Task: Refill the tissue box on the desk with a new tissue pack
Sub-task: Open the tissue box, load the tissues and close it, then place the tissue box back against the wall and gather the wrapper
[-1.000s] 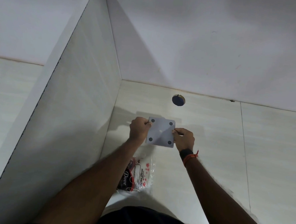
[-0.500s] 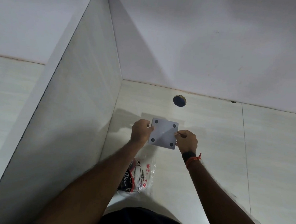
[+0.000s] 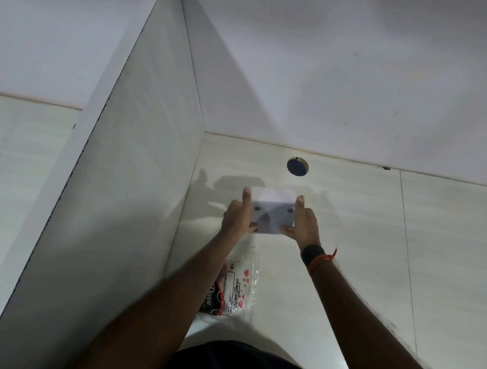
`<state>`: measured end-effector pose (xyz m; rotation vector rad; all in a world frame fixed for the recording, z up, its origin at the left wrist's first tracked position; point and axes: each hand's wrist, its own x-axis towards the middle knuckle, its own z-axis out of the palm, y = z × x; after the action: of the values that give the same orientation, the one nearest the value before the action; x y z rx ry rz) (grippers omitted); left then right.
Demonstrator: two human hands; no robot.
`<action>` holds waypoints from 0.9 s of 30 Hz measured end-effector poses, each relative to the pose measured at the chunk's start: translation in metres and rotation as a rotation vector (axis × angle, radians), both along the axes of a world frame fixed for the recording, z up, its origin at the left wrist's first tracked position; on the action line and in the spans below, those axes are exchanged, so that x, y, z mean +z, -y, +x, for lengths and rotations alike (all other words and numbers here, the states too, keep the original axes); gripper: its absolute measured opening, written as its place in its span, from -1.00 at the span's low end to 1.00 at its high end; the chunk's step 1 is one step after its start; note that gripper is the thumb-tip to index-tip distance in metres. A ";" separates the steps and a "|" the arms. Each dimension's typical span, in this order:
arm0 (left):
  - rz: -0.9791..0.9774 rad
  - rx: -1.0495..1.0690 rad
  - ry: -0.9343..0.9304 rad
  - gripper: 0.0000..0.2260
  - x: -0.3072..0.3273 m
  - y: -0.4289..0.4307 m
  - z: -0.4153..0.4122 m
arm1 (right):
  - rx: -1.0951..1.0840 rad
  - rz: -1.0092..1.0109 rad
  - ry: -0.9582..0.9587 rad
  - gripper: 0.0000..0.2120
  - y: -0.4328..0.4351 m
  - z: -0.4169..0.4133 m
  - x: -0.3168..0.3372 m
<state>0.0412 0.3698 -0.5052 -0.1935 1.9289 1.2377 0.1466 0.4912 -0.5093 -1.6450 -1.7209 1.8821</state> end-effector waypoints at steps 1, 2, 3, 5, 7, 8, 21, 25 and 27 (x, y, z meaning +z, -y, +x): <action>0.068 0.109 0.076 -0.22 0.000 0.002 0.000 | -0.047 -0.017 -0.056 -0.44 0.004 0.000 0.001; 0.110 0.170 0.124 -0.22 0.000 0.003 0.000 | -0.074 -0.007 -0.076 -0.47 0.007 -0.001 0.001; 0.107 0.194 0.147 -0.21 0.001 0.006 0.000 | -0.094 0.013 -0.077 -0.49 0.010 -0.003 -0.001; 0.083 0.205 0.132 -0.42 -0.001 0.012 0.002 | -0.098 0.043 -0.071 -0.56 0.016 -0.003 -0.003; 0.105 0.239 0.163 -0.68 -0.007 0.019 0.004 | -0.103 0.002 -0.095 -0.68 0.018 -0.003 -0.005; 0.130 0.257 0.192 -0.75 -0.010 0.022 0.005 | -0.109 -0.044 -0.116 -0.73 0.017 -0.001 -0.006; 0.235 0.273 0.042 -0.68 -0.012 0.039 -0.028 | -0.069 -0.480 -0.233 -0.61 0.007 -0.022 -0.007; 0.139 0.285 -0.040 -0.81 -0.014 0.046 -0.045 | -0.077 -0.459 -0.263 -0.63 -0.006 -0.068 -0.017; 0.103 0.282 -0.049 -0.74 -0.016 0.051 -0.044 | -0.103 -0.466 -0.248 -0.59 -0.017 -0.092 -0.023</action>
<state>-0.0032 0.3189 -0.5212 -0.3954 1.9204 1.5345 0.0550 0.5083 -0.5326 -1.5039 -1.1399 2.4417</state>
